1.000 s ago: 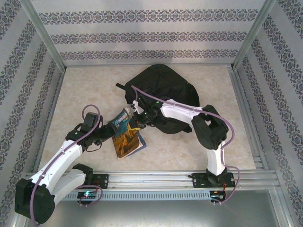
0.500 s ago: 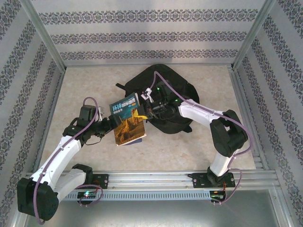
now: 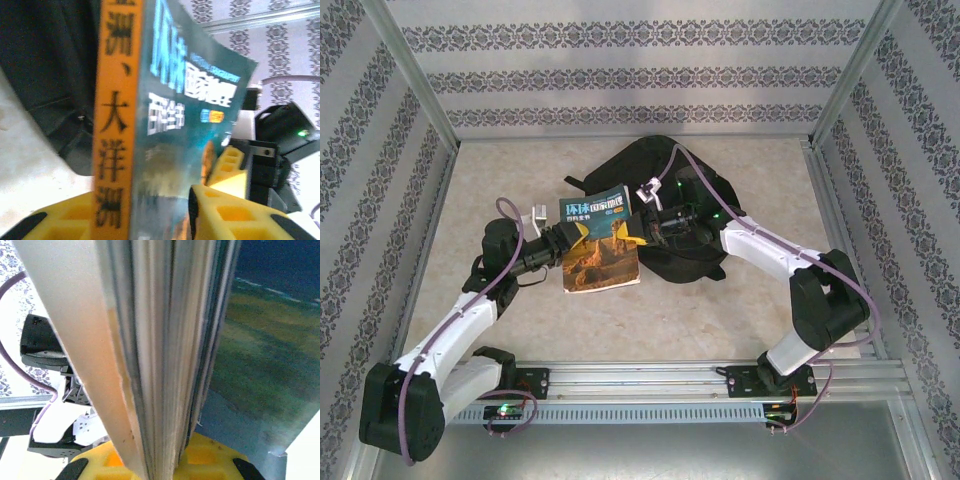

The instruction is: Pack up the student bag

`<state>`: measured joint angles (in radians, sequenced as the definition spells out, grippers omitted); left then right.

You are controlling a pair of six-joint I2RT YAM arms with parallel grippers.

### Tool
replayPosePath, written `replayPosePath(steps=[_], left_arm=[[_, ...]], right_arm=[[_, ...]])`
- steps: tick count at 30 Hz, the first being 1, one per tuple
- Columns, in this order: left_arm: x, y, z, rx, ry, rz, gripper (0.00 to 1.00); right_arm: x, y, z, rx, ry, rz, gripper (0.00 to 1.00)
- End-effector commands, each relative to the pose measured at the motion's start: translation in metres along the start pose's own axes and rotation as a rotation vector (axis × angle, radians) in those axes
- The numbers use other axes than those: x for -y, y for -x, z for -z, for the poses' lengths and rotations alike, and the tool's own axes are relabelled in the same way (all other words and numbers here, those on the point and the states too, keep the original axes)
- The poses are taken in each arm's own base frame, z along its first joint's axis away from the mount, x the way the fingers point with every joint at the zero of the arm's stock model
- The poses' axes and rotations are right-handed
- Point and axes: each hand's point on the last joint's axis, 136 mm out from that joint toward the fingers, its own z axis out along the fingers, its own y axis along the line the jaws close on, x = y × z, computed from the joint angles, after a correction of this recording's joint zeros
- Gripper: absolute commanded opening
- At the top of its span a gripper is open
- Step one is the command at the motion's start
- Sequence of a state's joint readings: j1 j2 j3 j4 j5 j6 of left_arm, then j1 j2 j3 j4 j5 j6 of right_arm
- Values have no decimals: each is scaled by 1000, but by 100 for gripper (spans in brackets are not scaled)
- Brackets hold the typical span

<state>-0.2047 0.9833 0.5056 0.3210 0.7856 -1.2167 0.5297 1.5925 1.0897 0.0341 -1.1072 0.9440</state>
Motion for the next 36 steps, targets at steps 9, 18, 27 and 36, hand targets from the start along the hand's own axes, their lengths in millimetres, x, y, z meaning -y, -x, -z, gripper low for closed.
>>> replayPosePath(steps=[9,18,27,36], left_arm=[[56,-2,-15,-84,-125,-152,5],[80,18,-9,22,-137,-221,0],[114,60,24,340,-169,-214,0],[143,106,58,654,-341,-81,0]], right_arm=[[-12,-3,7,35,-24,80,8],[-8,20,51,324,-286,160,46],[-38,20,106,644,-520,329,57],[-72,28,102,774,-350,207,59]])
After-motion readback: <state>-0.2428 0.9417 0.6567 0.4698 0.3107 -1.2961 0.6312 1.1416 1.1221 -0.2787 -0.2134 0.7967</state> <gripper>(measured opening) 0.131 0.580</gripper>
